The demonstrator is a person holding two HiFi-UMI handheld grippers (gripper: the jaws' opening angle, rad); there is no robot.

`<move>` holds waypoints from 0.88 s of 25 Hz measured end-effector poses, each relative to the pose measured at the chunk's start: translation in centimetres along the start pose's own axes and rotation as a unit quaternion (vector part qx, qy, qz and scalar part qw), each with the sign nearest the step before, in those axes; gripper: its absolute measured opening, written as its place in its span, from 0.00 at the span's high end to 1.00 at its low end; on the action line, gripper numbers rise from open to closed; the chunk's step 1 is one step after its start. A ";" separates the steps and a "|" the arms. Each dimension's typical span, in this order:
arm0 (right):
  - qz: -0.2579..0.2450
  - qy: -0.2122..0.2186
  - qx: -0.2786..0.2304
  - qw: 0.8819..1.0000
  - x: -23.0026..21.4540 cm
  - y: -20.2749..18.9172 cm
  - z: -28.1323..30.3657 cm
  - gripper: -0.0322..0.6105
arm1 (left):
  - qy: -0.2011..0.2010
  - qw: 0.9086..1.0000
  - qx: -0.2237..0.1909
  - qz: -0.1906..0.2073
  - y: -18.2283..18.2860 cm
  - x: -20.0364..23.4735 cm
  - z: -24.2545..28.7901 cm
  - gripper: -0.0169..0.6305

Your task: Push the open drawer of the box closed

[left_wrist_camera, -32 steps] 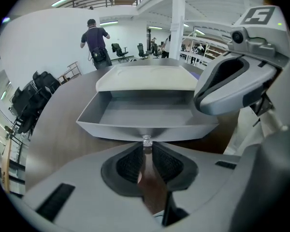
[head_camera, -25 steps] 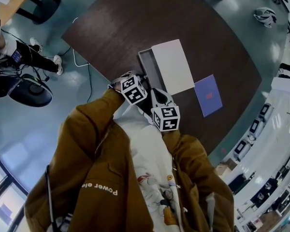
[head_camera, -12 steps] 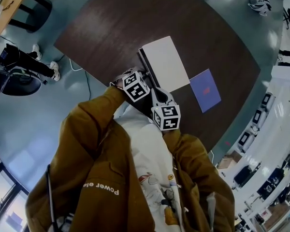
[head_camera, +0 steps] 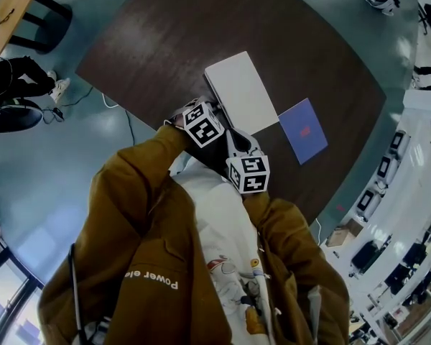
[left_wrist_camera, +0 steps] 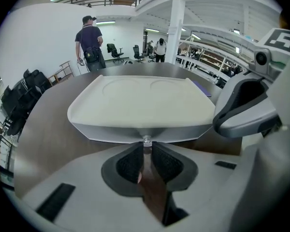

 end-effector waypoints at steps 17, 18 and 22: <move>-0.014 -0.002 -0.014 1.000 0.2 -0.4 -1.5 0.94 | 0.017 1.000 0.004 -0.017 0.1 -1.5 -1.6 0.83; -0.014 -0.001 -0.016 1.000 0.3 -0.5 -1.6 0.94 | 0.019 1.000 0.002 -0.020 0.1 -1.7 -2.0 0.83; -0.015 0.001 -0.024 1.000 0.8 -0.3 -2.3 0.94 | 0.019 0.999 -0.011 -0.043 0.3 -2.9 -4.0 0.83</move>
Point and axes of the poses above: the fingertips, and each gripper's own axes: z forward along the fingers, x to its left, y out of its top, the point moved 6 cm from there along -z, backward along the fingers, and after that the axes turned 7 degrees about z, right-handed, at the moved point
